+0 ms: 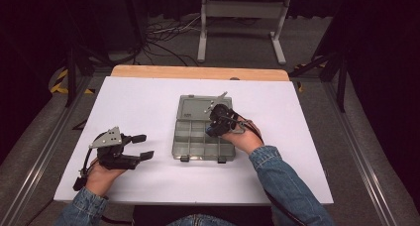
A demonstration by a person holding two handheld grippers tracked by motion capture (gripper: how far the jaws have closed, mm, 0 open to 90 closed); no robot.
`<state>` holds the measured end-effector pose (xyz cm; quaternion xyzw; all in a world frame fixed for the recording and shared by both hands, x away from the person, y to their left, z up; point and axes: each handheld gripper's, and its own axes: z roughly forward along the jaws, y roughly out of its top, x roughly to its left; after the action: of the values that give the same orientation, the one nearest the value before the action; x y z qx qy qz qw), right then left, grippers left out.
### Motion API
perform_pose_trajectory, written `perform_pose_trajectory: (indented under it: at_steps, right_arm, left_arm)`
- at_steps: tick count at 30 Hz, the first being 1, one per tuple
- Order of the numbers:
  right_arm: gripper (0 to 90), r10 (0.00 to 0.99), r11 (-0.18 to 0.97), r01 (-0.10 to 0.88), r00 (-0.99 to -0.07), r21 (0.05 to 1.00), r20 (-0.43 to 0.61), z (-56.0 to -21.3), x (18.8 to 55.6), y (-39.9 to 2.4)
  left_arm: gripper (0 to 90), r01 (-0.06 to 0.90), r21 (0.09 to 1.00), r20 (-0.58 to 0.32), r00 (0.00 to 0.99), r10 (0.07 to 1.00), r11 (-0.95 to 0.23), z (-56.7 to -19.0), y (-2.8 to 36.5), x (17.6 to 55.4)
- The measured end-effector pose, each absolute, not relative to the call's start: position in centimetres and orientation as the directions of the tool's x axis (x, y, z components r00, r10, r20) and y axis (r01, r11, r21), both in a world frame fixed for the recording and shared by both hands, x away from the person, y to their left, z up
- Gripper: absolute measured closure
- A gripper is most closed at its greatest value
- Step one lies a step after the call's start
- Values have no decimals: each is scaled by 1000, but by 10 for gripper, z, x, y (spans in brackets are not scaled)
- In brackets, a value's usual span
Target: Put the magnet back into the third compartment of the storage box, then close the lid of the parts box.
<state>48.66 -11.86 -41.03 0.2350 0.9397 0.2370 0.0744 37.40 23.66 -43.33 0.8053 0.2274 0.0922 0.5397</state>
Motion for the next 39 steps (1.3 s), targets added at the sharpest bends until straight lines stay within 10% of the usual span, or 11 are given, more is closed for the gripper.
perform_pose_trajectory:
  at_steps: [13,24,34,39]
  right_arm:
    - [632,489,739,401,-872,541,-22,-400,479,-129]
    - [893,469,710,359,-883,606,-26,-379,456,-160]
    - [900,488,689,356,-872,631,-41,-364,446,-187]
    - [900,499,679,365,-866,637,-35,-363,451,-193]
  left_arm:
    - [286,278,920,-116,867,484,-278,-428,239,375]
    - [250,285,861,-4,831,556,-422,-416,223,379]
    - [749,318,840,-31,838,545,-440,-403,215,391]
    - [849,344,815,-46,841,540,-467,-395,209,404]
